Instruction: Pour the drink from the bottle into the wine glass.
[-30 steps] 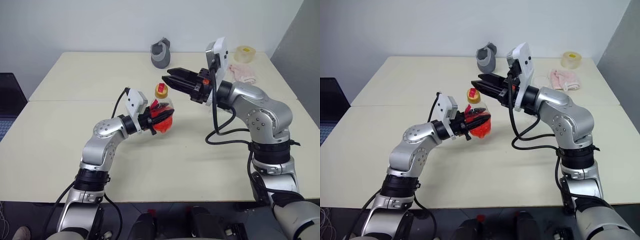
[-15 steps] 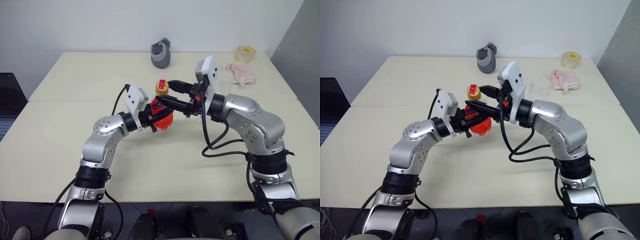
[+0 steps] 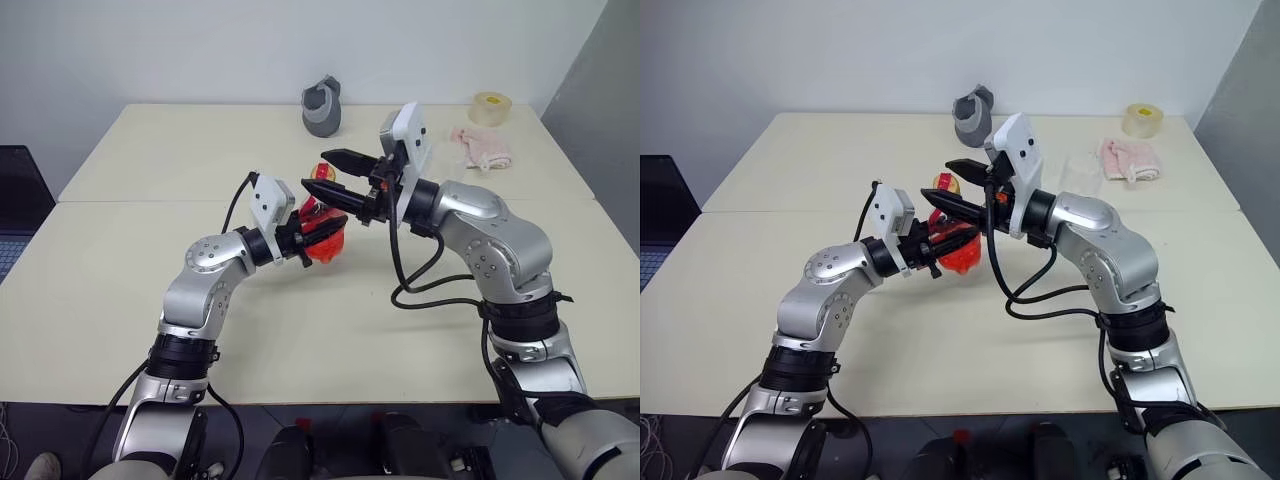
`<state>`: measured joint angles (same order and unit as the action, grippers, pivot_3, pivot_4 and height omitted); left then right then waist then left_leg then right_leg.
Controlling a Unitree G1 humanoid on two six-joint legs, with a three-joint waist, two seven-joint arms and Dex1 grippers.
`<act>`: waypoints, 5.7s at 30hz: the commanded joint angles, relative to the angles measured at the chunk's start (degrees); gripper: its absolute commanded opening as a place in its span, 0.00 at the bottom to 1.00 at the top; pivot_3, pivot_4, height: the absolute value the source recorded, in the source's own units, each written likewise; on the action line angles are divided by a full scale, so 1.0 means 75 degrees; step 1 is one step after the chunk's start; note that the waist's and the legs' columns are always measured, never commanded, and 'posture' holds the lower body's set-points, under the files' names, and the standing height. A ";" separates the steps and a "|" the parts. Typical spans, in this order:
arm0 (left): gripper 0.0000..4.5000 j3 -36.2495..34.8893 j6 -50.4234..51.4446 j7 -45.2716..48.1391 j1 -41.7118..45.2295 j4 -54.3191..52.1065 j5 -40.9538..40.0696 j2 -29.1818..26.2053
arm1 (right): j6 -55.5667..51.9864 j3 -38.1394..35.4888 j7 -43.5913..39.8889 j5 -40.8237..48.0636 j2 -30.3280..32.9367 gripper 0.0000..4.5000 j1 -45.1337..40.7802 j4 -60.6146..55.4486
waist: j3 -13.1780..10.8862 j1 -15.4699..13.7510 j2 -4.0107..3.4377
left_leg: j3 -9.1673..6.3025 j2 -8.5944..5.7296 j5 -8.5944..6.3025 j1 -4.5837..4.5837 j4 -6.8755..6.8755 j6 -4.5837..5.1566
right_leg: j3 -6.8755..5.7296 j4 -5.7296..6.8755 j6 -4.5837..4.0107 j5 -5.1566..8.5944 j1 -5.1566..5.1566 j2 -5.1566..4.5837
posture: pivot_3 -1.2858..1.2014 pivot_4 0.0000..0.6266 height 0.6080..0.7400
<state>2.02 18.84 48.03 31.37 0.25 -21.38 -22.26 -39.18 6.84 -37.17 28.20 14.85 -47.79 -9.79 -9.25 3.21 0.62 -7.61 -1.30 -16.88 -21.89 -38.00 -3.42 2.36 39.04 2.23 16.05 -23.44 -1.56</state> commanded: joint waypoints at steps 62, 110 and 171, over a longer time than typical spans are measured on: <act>0.32 -0.0242 0.0557 -0.0707 -0.0727 -0.1735 -0.0547 -0.0102 | 0.0458 -0.1516 0.4088 -0.1462 -0.0586 0.40 0.5570 -0.1449 | 0.0003 -0.0168 0.0003 | 0.0024 0.0000 -0.0003 0.0015 0.0002 0.0009 | 0.0011 -0.0002 0.0003 0.0001 0.0018 0.0019 | 0.52 0.24 1.00; 0.32 -0.2514 -0.3342 -0.4664 0.0769 0.5039 0.1363 0.0154 | 0.0369 -0.0102 0.0822 -0.0265 0.0927 1.00 0.2512 -0.2231 | 0.0007 -0.0187 0.0022 | -0.0002 -0.0013 0.0003 0.0005 -0.0006 -0.0001 | -0.0008 -0.0003 0.0001 0.0000 0.0011 -0.0004 | 0.52 0.24 1.00; 0.99 -0.1710 0.2159 -0.2118 -0.4274 -0.4955 -0.1814 -0.1419 | 0.1743 -0.1548 0.2852 -0.1921 0.0776 1.00 0.3803 0.0639 | 0.0007 -0.0175 0.0016 | 0.0067 0.0005 -0.0010 0.0033 0.0006 0.0019 | 0.0019 -0.0002 0.0001 0.0001 0.0032 0.0022 | 0.52 0.24 1.00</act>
<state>-10.72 34.89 30.76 -1.12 -34.57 -33.34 -31.94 -29.34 -3.26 -16.05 14.51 21.18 -17.52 -6.57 -9.19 1.89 0.74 -7.11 -1.26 -16.95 -21.65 -37.95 -3.27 2.51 39.03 2.24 16.06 -23.21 -1.40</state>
